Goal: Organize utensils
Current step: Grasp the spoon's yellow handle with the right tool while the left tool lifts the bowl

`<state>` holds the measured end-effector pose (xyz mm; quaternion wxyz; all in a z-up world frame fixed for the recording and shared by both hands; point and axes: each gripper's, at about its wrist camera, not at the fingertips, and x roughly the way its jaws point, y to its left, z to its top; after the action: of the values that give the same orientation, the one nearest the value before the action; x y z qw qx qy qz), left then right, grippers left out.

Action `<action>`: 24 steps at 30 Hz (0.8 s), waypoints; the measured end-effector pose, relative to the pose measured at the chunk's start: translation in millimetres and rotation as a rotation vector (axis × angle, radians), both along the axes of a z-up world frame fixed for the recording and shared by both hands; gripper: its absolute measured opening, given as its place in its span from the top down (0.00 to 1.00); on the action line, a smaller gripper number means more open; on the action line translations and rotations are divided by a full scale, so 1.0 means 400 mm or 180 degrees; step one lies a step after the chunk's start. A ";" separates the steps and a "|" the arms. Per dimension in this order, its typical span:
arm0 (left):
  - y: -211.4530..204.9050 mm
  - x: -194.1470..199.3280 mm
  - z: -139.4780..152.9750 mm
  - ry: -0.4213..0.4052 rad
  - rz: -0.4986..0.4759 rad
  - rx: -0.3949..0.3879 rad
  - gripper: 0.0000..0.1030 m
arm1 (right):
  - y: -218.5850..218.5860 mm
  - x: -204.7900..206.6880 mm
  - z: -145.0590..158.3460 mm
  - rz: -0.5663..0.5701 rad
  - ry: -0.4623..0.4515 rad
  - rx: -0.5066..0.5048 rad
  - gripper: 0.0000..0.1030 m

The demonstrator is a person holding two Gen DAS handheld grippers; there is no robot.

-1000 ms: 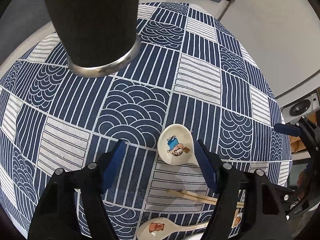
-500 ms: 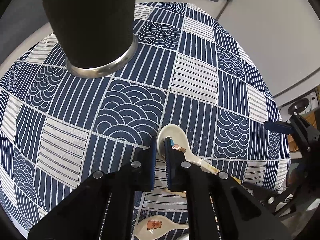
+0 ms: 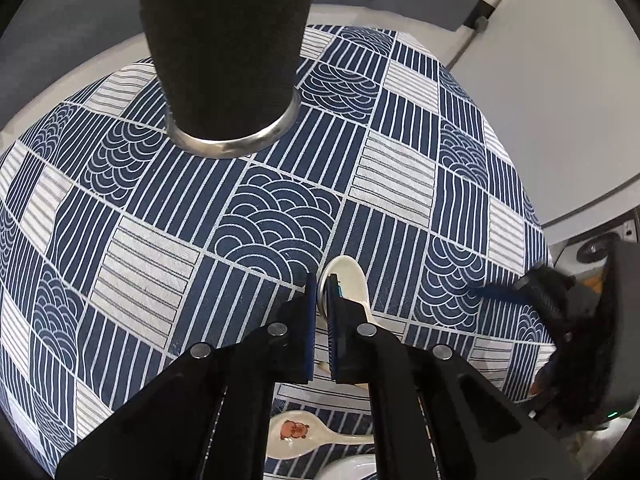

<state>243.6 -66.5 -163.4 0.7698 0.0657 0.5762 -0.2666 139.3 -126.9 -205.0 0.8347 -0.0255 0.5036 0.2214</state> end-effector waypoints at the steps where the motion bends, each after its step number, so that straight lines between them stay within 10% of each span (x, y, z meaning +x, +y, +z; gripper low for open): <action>1: 0.002 -0.003 0.004 0.0004 0.0025 -0.0009 0.95 | 0.006 -0.001 0.003 0.0020 -0.0056 -0.0059 0.44; 4: 0.002 -0.013 0.016 -0.0026 0.0084 -0.0023 0.94 | 0.026 0.000 0.021 0.0224 -0.0151 -0.0124 0.88; 24: 0.036 -0.044 0.225 -0.0622 0.0332 -0.0015 0.94 | 0.005 0.029 0.181 0.0446 -0.0649 -0.0044 0.88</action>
<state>226.1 -52.2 -73.6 0.8353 0.0595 0.5004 -0.2199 150.8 -124.9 -132.5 0.8638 -0.0888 0.4146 0.2720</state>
